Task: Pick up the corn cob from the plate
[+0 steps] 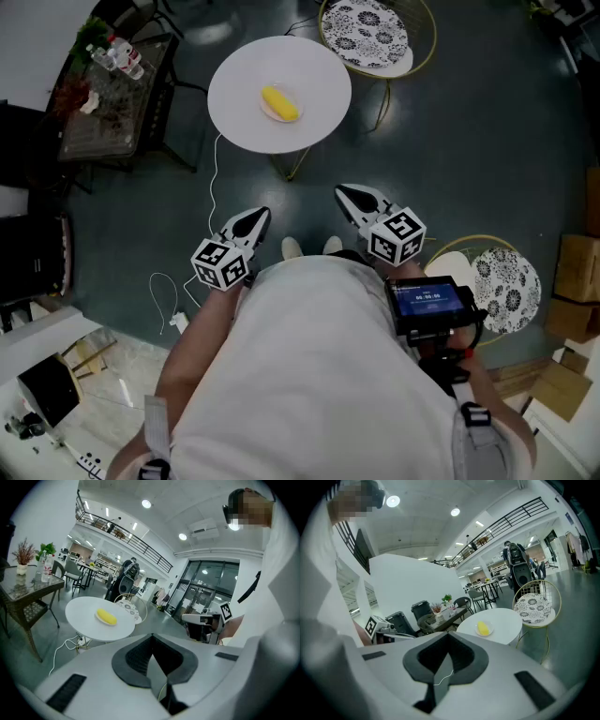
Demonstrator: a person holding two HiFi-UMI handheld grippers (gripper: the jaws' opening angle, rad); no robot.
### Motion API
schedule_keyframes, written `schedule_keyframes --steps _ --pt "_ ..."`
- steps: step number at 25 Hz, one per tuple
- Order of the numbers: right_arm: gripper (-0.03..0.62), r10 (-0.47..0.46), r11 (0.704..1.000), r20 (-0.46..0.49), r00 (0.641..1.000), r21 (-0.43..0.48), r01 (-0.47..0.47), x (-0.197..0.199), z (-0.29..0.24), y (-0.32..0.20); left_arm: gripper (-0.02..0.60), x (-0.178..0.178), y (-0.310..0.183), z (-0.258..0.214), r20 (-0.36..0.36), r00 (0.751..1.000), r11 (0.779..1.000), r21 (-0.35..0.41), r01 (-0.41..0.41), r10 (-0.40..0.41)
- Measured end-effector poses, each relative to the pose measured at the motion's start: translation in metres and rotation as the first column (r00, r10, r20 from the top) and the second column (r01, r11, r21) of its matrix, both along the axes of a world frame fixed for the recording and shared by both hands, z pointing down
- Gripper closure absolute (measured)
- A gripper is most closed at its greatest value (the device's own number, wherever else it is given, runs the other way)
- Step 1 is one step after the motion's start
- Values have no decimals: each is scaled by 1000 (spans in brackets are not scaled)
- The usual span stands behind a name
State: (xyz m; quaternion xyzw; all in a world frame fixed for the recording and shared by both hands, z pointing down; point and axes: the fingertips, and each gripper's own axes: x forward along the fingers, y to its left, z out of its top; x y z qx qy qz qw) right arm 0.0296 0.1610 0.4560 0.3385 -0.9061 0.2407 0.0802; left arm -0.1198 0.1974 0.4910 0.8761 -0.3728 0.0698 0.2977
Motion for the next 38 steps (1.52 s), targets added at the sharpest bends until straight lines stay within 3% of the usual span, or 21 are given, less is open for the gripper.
schedule_keyframes --steps 7,12,34,38 --pt "586 -55 997 10 998 64 54 9 -13 5 576 26 7 -8 16 1000 1000 20 -11 10" --pt "586 -91 993 -5 996 72 91 -15 -8 -1 576 7 4 -2 13 1000 1000 26 3 -3" --pt "588 -117 991 -14 993 67 118 -3 -6 -4 576 13 14 1 8 999 999 22 43 -43" --pt "587 -113 991 -19 993 64 114 -16 -4 -2 575 1 14 1 5 999 999 24 38 -38"
